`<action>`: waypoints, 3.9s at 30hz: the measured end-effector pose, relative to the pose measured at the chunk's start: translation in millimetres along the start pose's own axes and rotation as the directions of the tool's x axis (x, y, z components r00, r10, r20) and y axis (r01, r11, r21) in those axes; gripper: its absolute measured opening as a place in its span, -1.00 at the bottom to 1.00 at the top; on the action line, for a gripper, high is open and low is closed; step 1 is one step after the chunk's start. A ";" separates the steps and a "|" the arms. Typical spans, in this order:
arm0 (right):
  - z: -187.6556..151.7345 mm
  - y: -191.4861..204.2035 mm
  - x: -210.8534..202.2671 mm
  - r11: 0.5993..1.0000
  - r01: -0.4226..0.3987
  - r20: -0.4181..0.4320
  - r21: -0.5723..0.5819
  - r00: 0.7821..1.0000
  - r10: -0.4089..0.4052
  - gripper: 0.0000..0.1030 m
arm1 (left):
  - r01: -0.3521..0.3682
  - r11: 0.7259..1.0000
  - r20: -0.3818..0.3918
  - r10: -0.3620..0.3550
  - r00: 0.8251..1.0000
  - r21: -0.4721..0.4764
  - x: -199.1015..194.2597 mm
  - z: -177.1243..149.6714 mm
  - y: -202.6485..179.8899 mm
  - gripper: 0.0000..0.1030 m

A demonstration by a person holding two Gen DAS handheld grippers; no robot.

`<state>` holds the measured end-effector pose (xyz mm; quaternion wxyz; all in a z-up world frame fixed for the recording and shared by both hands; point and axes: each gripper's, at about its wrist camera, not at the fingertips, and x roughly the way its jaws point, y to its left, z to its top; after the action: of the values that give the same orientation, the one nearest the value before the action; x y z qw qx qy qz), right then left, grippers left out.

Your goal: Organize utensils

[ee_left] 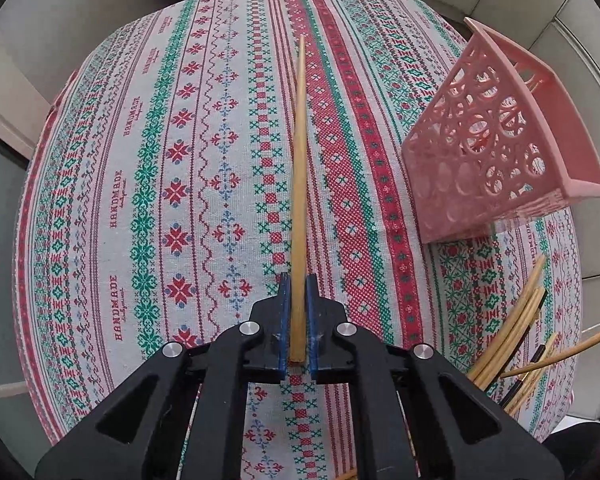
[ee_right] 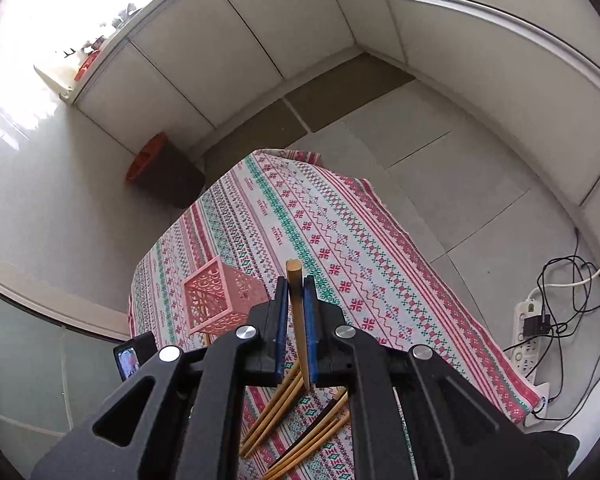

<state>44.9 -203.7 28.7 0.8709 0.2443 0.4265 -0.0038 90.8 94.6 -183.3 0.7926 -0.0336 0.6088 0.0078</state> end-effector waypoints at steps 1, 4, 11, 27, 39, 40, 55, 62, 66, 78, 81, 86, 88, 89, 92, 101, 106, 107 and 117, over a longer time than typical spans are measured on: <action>-1.4 1.9 -3.2 1.000 -0.010 0.003 -0.009 1.000 0.010 -0.85 | 0.006 1.000 0.010 -0.006 1.000 0.004 -5.6 -2.9 0.0 -0.88; -5.2 6.9 -15.6 0.999 -0.042 0.010 -0.031 0.999 0.042 -0.85 | 0.039 0.999 0.084 -0.040 0.996 0.015 -45.2 -17.2 2.8 -0.88; -13.9 18.4 -58.1 0.990 -0.110 0.039 -0.089 0.993 0.113 -0.85 | 0.077 0.996 0.291 -0.086 0.953 0.041 -152.3 -57.3 17.8 -0.88; 26.3 71.4 -136.2 0.967 -0.186 0.226 -0.175 0.948 0.223 -0.85 | 0.162 0.978 0.550 -0.206 0.809 0.128 -255.8 -52.4 -4.7 -0.88; 39.2 81.8 -102.5 0.965 -0.184 0.167 -0.187 0.962 0.216 -0.85 | 0.136 0.974 0.439 -0.203 0.875 0.180 -255.4 -64.6 13.5 -0.87; 39.7 81.7 -101.0 0.965 -0.187 0.163 -0.185 0.962 0.217 -0.85 | 0.097 0.982 0.441 -0.160 0.883 0.162 -251.4 -66.5 19.1 -0.87; 36.5 94.6 -95.6 0.962 -0.187 0.140 -0.201 0.966 0.217 -0.85 | 0.125 0.987 0.536 -0.158 0.829 0.098 -269.7 -71.1 33.3 -0.88; 43.9 104.6 -89.2 0.961 -0.167 0.150 -0.220 0.968 0.203 -0.85 | 0.164 0.976 0.641 -0.216 0.737 0.140 -302.4 -28.3 -2.1 -0.88; 52.7 108.7 -84.5 0.960 -0.151 0.155 -0.235 0.969 0.191 -0.85 | 0.189 0.969 0.661 -0.248 0.709 0.160 -299.9 -0.4 -24.8 -0.88; 53.9 120.5 -33.3 0.951 -0.098 0.086 -0.294 0.988 0.129 -0.85 | 0.258 0.960 0.606 -0.269 0.748 0.109 -240.3 35.7 -24.5 -0.45; 52.0 125.1 -16.9 0.950 -0.089 0.067 -0.298 0.991 0.113 -0.85 | 0.262 0.961 0.635 -0.257 0.729 0.090 -251.3 33.5 -15.5 -0.35; 48.5 135.9 7.1 0.943 -0.087 0.055 -0.320 0.992 0.110 -0.77 | 0.247 0.965 0.635 -0.246 0.733 0.088 -253.4 33.2 -15.7 -0.29; 46.8 136.8 16.9 0.942 -0.090 0.044 -0.323 0.993 0.110 -0.44 | 0.233 0.969 0.630 -0.233 0.741 0.085 -251.3 32.0 -16.1 -0.19; 46.1 134.1 18.9 0.947 -0.089 0.045 -0.310 0.993 0.108 -0.26 | 0.225 0.971 0.627 -0.227 0.746 0.083 -250.2 31.9 -15.3 -0.14; 44.3 122.1 15.7 0.958 -0.077 0.063 -0.276 0.993 0.098 -0.12 | 0.190 0.978 0.603 -0.200 0.772 0.081 -244.4 29.2 -17.8 0.02; 23.0 64.0 -10.7 0.987 0.005 0.137 -0.163 0.990 0.017 0.63 | 0.097 0.970 0.391 -0.181 0.903 0.224 -199.1 5.6 -55.0 0.64; 0.3 12.8 -5.8 0.990 0.087 0.103 -0.112 0.992 -0.076 0.77 | 0.111 0.938 0.240 -0.196 0.951 0.328 -165.4 -13.1 -83.9 0.86; -5.0 1.1 -2.5 0.989 0.109 0.088 -0.105 0.991 -0.100 0.77 | 0.118 0.929 0.195 -0.196 0.961 0.352 -156.0 -16.0 -91.2 0.86; -41.4 -110.6 32.9 0.958 0.286 -0.047 0.016 0.957 -0.285 0.77 | 0.188 0.929 -0.132 -0.153 0.979 0.318 -59.6 -26.3 -123.2 0.86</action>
<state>11.3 -276.7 -63.9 0.8487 0.1900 0.4765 -0.1288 56.6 -28.3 -127.2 0.7515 0.0461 0.6372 -0.1645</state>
